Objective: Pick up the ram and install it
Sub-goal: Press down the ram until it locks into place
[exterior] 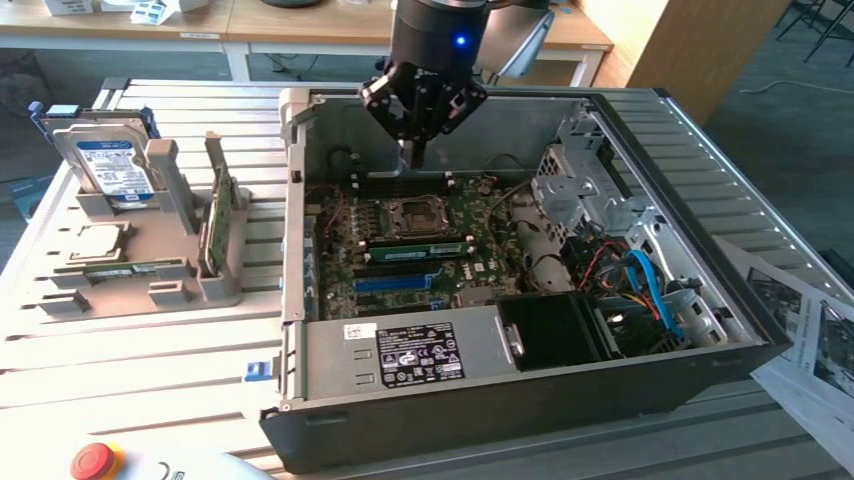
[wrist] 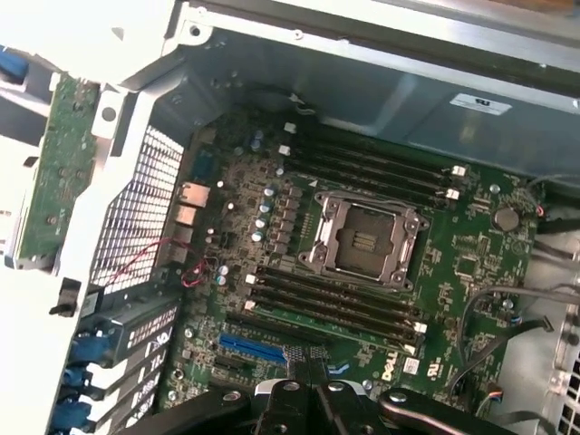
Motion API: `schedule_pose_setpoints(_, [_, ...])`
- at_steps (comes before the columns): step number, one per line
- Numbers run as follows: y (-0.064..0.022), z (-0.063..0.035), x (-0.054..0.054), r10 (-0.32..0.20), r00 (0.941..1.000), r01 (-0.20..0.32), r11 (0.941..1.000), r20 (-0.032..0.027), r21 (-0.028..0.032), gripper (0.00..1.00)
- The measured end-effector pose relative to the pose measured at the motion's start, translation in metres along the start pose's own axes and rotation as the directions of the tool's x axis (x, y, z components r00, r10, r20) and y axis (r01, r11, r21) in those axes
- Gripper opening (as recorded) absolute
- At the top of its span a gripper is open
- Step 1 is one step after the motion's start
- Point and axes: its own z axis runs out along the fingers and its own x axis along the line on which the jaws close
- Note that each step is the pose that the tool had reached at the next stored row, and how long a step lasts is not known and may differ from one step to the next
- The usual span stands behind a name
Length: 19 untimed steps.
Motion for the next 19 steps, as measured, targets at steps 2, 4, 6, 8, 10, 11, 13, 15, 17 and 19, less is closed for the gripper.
schedule_pose_setpoints(2, [0.0, 0.0, 0.0, 0.029, 0.9996, -0.029, 0.9996, 0.0011, -0.0018, 0.11])
schedule_pose_setpoints(4, [0.0, 0.0, 0.0, 0.059, 0.9982, -0.059, 0.9982, 0.0021, -0.0036, 0.11])
schedule_pose_setpoints(6, [0.0, 0.0, 0.0, 0.089, 0.996, -0.089, 0.996, 0.0031, -0.0056, 0.11])
schedule_pose_setpoints(8, [0.0, 0.0, 0.0, 0.117, 0.9932, -0.117, 0.9931, 0.004, -0.0073, 0.11])
schedule_pose_setpoints(10, [0.0, 0.0, 0.0, 0.13, 0.9915, -0.13, 0.9915, 0.0044, -0.0083, 0.11])
schedule_pose_setpoints(11, [0.0, 0.0, 0.0, 0.13, 0.9915, -0.13, 0.9915, 0.0044, -0.0083, 0.11])
schedule_pose_setpoints(13, [0.0, 0.0, 0.0, 0.13, 0.9915, -0.13, 0.9915, 0.0044, -0.0082, 0.11])
schedule_pose_setpoints(15, [0.0, 0.0, 0.0, 0.13, 0.9915, -0.13, 0.9915, 0.0043, -0.0082, 0.11])
schedule_pose_setpoints(17, [0.0, 0.0, 0.0, 0.13, 0.9915, -0.13, 0.9915, 0.007, -0.0077, 0.11])
schedule_pose_setpoints(19, [0.0, 0.0, 0.0, 0.13, 0.9913, -0.13, 0.9915, 0.0221, -0.0025, 0.11])
